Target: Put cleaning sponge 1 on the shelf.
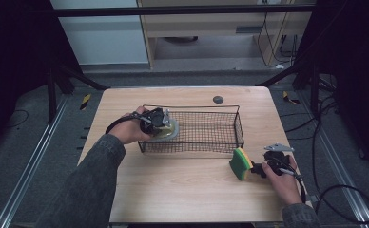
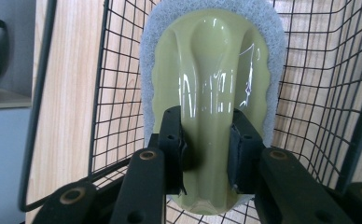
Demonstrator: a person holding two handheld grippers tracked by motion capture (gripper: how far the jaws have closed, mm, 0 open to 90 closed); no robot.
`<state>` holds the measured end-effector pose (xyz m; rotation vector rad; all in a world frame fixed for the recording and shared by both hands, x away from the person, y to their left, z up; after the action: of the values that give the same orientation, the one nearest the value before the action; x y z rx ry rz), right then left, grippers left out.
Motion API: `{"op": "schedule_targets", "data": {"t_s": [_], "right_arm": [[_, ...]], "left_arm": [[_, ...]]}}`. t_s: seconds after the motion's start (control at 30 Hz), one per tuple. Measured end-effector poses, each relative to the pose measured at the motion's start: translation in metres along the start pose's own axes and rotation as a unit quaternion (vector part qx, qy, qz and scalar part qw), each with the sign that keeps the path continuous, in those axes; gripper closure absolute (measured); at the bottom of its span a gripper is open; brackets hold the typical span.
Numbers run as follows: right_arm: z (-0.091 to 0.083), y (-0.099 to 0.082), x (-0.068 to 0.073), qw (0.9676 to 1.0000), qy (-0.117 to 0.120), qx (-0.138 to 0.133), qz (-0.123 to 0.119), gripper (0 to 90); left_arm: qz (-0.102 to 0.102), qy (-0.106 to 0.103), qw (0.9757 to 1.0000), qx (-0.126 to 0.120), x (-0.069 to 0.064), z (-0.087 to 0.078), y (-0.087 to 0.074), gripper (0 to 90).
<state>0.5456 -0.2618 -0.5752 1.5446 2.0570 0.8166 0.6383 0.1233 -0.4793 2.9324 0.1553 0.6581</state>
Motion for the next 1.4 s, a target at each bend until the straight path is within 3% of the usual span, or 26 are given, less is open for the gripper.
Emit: {"op": "schedule_targets", "data": {"t_s": [0.17,0.47,1.17,1.4], "right_arm": [[0.000,0.000,0.000,1.0000,0.000,0.000,0.000,0.6],[0.000,0.000,0.000,1.0000,0.000,-0.001,-0.001,0.5],[0.000,0.000,0.000,1.0000,-0.001,-0.001,-0.002,0.6],[0.000,0.000,0.000,1.0000,0.000,-0.001,-0.003,0.5]], "left_arm": [[0.003,-0.005,1.0000,0.001,0.002,0.004,-0.001,70.4],[-0.009,-0.025,0.9996,0.003,-0.005,0.017,-0.006,70.3],[-0.022,-0.045,0.9987,0.002,-0.007,0.025,-0.003,67.6],[-0.029,-0.052,0.9982,-0.004,-0.008,0.022,-0.003,61.1]]}}
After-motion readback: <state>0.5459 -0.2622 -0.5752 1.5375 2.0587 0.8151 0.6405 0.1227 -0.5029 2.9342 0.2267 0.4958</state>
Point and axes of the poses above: each handheld gripper's, and its own axes: z roughly forward along the jaws, y roughly out of its top, x roughly to its left, the point moved 9 cm from there along z, roughly forward along the jaws, and after that the axes turned 3 degrees about x, right-handed, at the moved point
